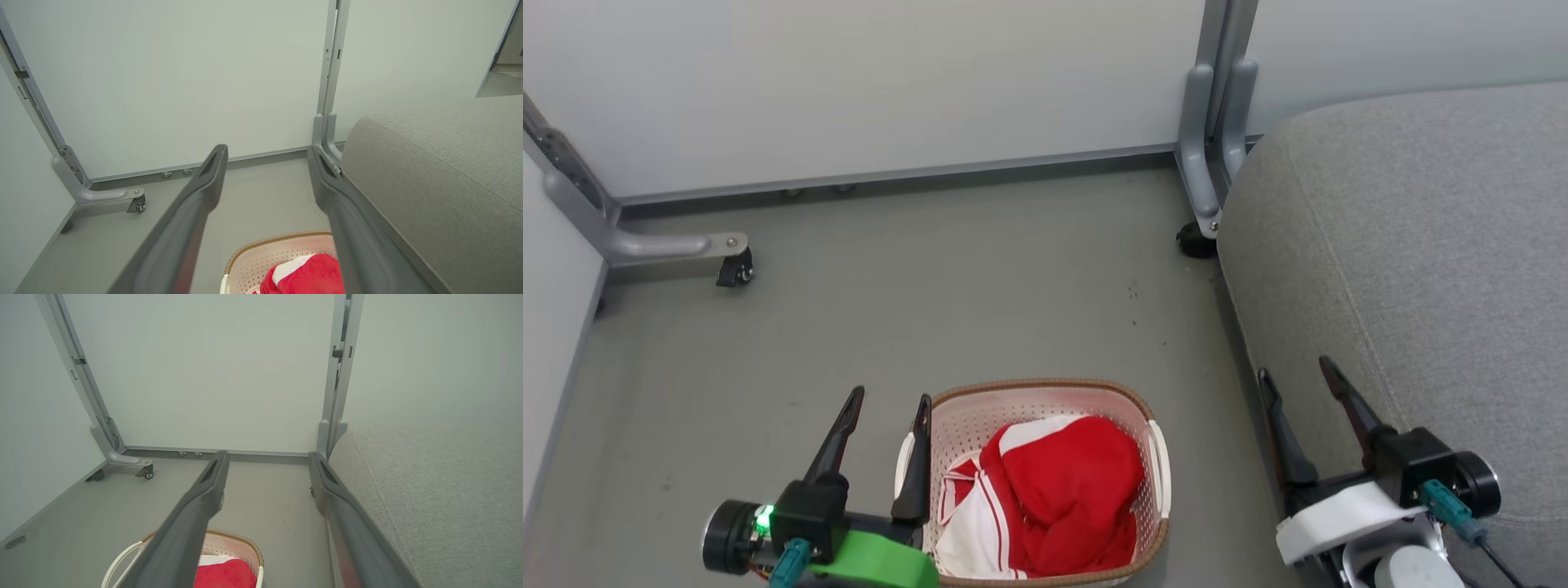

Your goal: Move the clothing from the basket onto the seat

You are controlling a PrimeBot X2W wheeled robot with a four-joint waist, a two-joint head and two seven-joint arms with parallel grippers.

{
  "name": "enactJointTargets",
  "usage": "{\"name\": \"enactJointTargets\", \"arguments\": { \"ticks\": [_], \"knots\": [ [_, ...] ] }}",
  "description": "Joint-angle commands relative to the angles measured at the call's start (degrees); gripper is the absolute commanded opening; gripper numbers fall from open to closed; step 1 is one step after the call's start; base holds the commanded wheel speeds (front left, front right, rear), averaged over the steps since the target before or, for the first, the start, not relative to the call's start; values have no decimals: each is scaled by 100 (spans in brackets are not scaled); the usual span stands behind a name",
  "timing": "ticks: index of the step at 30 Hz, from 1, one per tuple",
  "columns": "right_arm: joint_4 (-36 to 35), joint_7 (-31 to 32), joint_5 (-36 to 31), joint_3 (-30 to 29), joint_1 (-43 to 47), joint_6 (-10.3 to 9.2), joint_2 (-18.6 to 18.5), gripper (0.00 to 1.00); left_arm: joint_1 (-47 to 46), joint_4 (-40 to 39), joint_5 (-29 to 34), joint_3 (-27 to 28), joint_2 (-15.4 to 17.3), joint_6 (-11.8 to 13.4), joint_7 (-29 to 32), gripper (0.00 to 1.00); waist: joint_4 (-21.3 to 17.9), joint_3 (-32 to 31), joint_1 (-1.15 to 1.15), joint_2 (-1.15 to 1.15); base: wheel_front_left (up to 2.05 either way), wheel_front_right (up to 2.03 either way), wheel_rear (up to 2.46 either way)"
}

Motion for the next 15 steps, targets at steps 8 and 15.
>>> {"name": "enactJointTargets", "arguments": {
  "ticks": [8,15],
  "knots": [
    [-311,-19,-217,-276,-867,0,-23,100,-1077,311,225,-363,31,-111,-14,100,-2,1951,0,0,0,0,0],
    [-488,-20,-262,-440,-1372,0,-22,100,-2299,1647,532,-1175,196,-347,-14,100,-122,2952,0,0,0,0,0]
  ]
}}
